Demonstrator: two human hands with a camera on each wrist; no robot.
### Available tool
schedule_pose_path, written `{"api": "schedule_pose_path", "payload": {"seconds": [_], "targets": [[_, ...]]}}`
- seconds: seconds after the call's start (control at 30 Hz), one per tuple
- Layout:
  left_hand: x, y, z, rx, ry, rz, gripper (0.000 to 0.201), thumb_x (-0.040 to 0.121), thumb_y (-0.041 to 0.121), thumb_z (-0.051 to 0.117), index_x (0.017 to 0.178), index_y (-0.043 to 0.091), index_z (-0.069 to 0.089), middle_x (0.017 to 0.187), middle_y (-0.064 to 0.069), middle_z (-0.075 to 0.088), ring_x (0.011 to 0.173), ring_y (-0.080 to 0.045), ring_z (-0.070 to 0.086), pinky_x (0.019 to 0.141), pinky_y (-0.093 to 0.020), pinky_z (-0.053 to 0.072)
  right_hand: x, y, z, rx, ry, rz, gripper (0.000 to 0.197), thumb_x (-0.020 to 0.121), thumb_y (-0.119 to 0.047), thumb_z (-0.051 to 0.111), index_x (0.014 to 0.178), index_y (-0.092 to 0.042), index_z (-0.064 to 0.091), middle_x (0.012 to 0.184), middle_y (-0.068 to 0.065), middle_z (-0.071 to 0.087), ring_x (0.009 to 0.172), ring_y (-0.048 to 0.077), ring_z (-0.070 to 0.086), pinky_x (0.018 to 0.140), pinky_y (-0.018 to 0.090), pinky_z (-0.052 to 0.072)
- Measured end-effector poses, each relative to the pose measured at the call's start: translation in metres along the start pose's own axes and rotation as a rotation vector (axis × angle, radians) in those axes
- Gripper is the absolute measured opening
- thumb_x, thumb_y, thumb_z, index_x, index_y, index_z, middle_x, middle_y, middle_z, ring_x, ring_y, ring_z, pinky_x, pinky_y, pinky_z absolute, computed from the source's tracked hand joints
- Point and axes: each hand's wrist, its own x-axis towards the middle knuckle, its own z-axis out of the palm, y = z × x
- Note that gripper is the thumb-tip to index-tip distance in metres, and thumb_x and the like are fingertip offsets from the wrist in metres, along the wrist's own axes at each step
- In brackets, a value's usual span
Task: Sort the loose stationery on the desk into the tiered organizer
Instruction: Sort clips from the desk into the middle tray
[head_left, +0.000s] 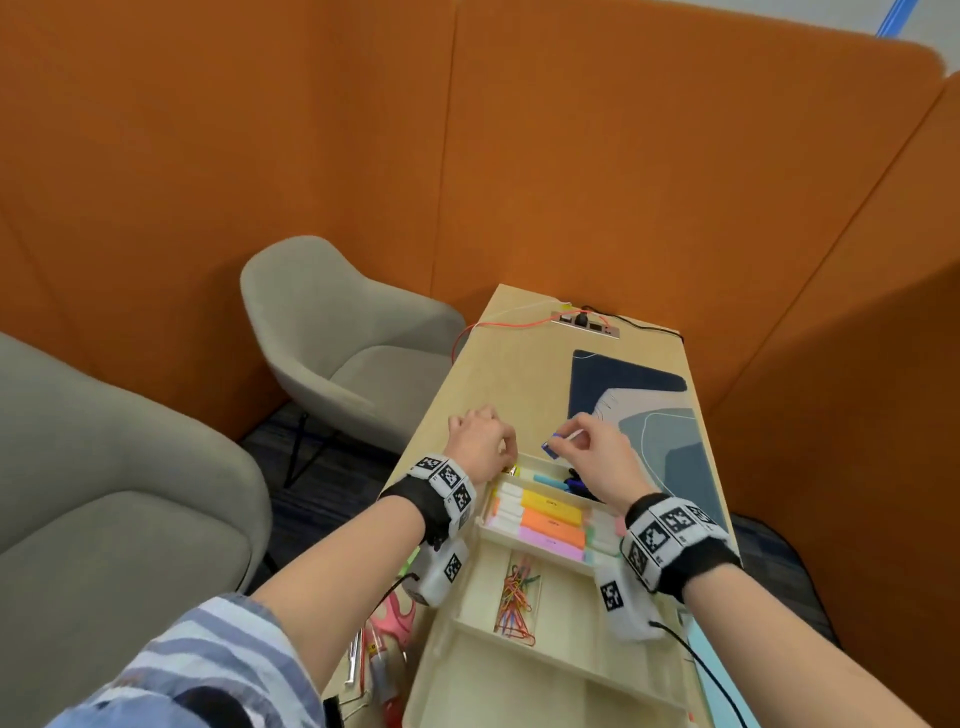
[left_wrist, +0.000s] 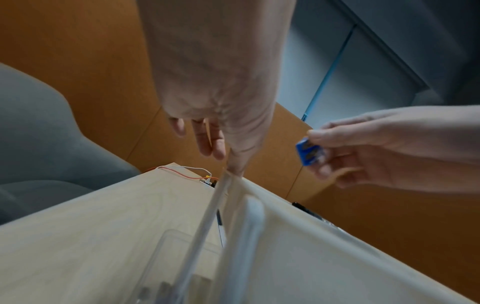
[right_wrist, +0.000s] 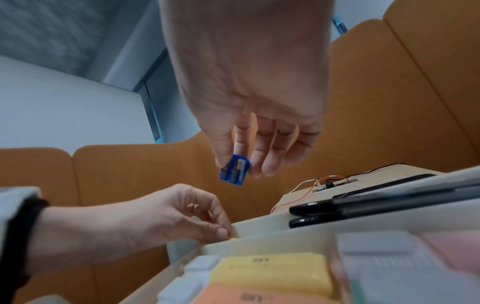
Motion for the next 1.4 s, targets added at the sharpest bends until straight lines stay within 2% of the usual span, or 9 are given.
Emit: {"api": "schedule_pose_path", "payload": {"seconds": [0.13,0.2,0.37,0.53,0.67,0.83,1.03,1.23,1.4], "targets": [[-0.002,0.003,0.002,0.006,0.031,-0.025,0.014,0.087,0.026,0.058,0.093,0.028,0.070,0.105,-0.001,0.050,0.106,-0.023,0.050,0.090,-0.038,0.032,0.021,0.001,0.024,-0.269,-0.144,0.003,0.012,0.079,-0.033,0.067,0.073,-0.027,0.059,0.079,-0.002,0.069,0.080,0.021,0.063,0.071,0.032,0.047],[-0.003,0.004,0.002,0.013,0.049,-0.031,0.013,0.087,0.024,0.058,0.092,0.027,0.071,0.105,-0.001,0.052,0.105,-0.022,0.051,0.090,-0.037,0.032,0.023,-0.001,0.032,-0.423,-0.149,-0.017,0.008,0.081,-0.033,0.064,0.076,-0.027,0.062,0.085,-0.003,0.066,0.090,0.021,0.061,0.081,0.034,0.044],[-0.004,0.003,0.001,0.035,0.071,-0.029,0.013,0.086,0.023,0.059,0.091,0.027,0.071,0.105,0.000,0.054,0.102,-0.021,0.054,0.090,-0.037,0.032,0.023,-0.006,0.044,-0.668,-0.158,-0.045,0.014,0.086,-0.028,0.058,0.091,-0.024,0.070,0.099,0.000,0.069,0.100,0.023,0.059,0.085,0.035,0.034],[-0.007,0.006,-0.001,0.074,0.086,-0.001,0.014,0.086,0.020,0.057,0.091,0.025,0.070,0.106,-0.002,0.055,0.101,-0.022,0.055,0.090,-0.038,0.031,0.019,-0.005,0.045,-0.641,-0.132,-0.044,0.012,0.084,-0.021,0.056,0.090,-0.024,0.067,0.098,0.000,0.069,0.101,0.024,0.059,0.087,0.035,0.034],[-0.010,0.006,0.000,-0.013,0.091,0.035,0.017,0.089,0.020,0.054,0.098,0.026,0.067,0.106,0.000,0.052,0.101,-0.021,0.054,0.090,-0.037,0.030,0.016,0.002,0.040,-0.567,-0.119,-0.069,0.032,0.087,-0.010,0.044,0.098,-0.029,0.068,0.104,-0.003,0.066,0.105,0.023,0.057,0.087,0.035,0.034],[-0.014,0.005,0.001,-0.016,-0.009,0.139,0.022,0.093,0.033,0.051,0.107,0.031,0.067,0.111,0.000,0.048,0.109,-0.019,0.047,0.093,-0.040,0.028,0.001,0.015,0.016,-0.449,0.077,-0.076,0.038,0.089,-0.004,0.040,0.102,-0.028,0.066,0.101,-0.001,0.057,0.100,0.020,0.055,0.087,0.039,0.037],[-0.011,0.021,0.010,-0.027,-0.026,0.003,0.025,0.084,0.049,0.062,0.098,0.030,0.070,0.112,-0.001,0.049,0.110,-0.020,0.046,0.093,-0.040,0.029,-0.029,0.034,0.004,-0.505,0.045,-0.068,0.035,0.095,-0.012,0.036,0.106,-0.028,0.065,0.105,-0.001,0.046,0.106,0.019,0.041,0.086,0.037,0.028],[-0.006,0.023,0.012,-0.057,-0.027,-0.075,0.021,0.083,0.046,0.064,0.096,0.031,0.071,0.113,-0.002,0.049,0.113,-0.021,0.048,0.094,-0.042,0.030,-0.023,0.026,0.014,-0.648,-0.161,-0.046,0.042,0.098,-0.047,0.025,0.110,-0.039,0.064,0.147,0.003,0.029,0.138,0.021,0.015,0.107,0.054,0.010],[-0.007,0.021,0.011,-0.008,-0.006,-0.044,0.024,0.087,0.048,0.060,0.099,0.031,0.071,0.114,-0.002,0.050,0.110,-0.021,0.050,0.092,-0.041,0.030,-0.020,0.022,0.021,-0.728,-0.186,-0.017,0.058,0.097,-0.054,0.010,0.125,-0.038,0.058,0.155,0.001,0.019,0.144,0.023,0.005,0.112,0.058,-0.004]]}}
